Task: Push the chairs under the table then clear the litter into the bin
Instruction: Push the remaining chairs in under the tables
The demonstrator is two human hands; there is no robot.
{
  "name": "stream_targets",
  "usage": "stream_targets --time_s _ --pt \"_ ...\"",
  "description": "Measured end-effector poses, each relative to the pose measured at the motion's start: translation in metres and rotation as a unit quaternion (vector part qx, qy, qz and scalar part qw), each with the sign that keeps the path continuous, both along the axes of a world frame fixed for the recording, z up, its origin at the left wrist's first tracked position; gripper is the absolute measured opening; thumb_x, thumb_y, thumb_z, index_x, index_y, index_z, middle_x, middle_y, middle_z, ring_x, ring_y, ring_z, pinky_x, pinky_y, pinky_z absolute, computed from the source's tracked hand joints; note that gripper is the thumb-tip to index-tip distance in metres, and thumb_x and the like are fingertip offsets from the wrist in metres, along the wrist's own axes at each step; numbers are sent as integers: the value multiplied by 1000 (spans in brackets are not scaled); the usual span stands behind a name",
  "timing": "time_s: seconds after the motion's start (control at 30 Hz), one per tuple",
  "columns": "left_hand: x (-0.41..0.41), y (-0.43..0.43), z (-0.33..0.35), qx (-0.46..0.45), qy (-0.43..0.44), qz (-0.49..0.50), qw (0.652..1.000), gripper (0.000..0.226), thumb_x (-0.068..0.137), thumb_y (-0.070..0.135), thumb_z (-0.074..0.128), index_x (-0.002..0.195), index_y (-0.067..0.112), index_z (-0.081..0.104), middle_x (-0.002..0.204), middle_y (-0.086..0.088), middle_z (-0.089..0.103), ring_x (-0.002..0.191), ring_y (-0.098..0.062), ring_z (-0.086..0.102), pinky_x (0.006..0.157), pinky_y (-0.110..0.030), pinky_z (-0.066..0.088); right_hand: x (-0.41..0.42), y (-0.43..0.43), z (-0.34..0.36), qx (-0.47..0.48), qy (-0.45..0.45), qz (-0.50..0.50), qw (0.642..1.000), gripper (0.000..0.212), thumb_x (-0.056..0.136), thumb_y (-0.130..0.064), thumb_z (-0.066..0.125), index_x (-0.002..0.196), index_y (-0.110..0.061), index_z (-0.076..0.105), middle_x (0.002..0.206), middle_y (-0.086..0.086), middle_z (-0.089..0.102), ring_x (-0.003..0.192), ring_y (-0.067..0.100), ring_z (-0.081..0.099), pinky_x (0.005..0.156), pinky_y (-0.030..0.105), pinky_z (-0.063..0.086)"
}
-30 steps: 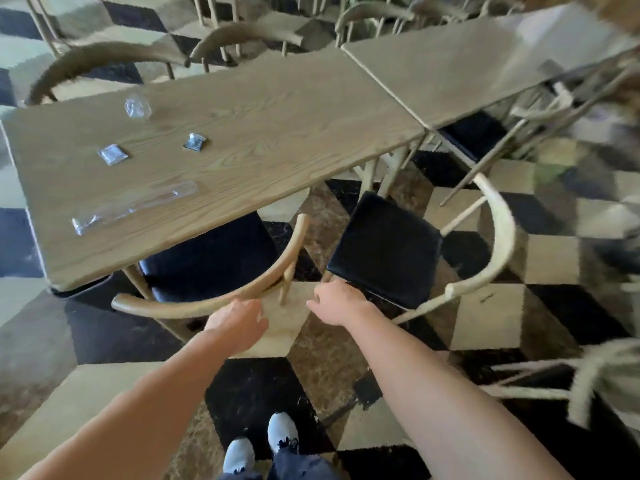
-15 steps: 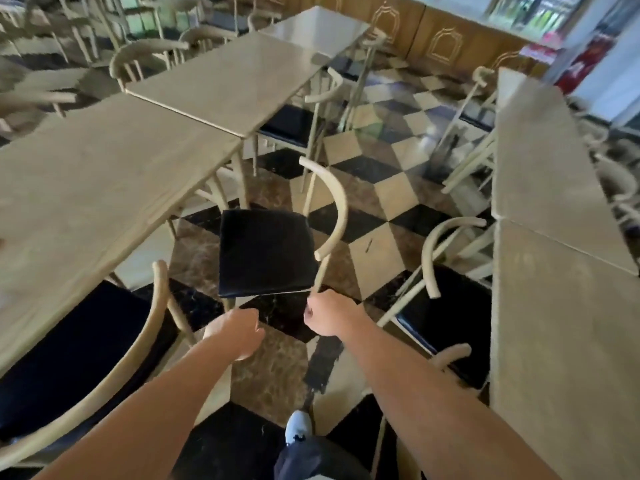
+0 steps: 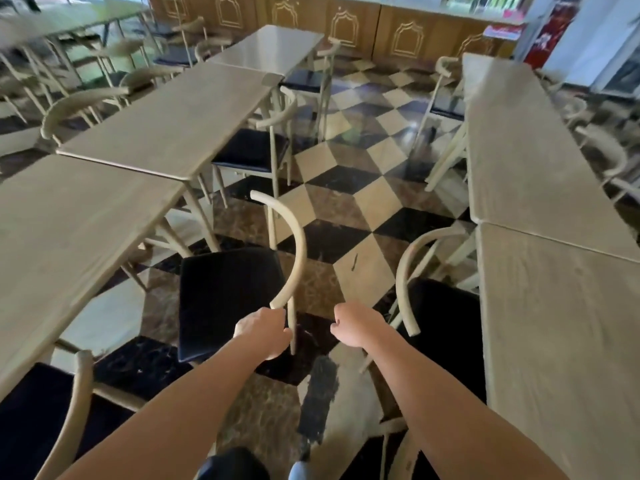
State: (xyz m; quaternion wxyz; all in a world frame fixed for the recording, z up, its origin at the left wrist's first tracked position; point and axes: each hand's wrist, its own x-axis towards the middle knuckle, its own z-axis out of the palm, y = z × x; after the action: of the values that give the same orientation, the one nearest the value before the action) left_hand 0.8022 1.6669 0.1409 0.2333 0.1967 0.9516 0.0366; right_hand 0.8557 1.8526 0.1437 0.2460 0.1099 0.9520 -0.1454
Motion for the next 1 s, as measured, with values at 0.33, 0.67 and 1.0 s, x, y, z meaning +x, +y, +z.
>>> stream_targets --time_s 0.33,0.67,1.0 --pt "-102 68 -32 3 4 49 999 26 98 34 48 116 18 57 93 1 57 79 -18 56 62 -31 44 -111 60 -33 19 12 53 998 29 103 -31 50 124 -12 55 116 8 63 101 24 62 83 31 46" --pt "-220 109 -69 51 -35 181 982 20 97 35 50 107 18 55 92 0 56 85 -22 61 65 -33 45 -265 99 -59 49 108 160 980 29 95 -35 65 120 -21 58 106 -3 67 97 15 68 81 26 54" --pt "-269 129 -103 95 -54 314 943 19 97 38 48 100 19 50 95 0 56 87 -23 61 65 -35 44 -370 116 -87 87 70 348 931 48 95 -36 63 135 -22 41 130 7 50 116 25 52 92 38 50"
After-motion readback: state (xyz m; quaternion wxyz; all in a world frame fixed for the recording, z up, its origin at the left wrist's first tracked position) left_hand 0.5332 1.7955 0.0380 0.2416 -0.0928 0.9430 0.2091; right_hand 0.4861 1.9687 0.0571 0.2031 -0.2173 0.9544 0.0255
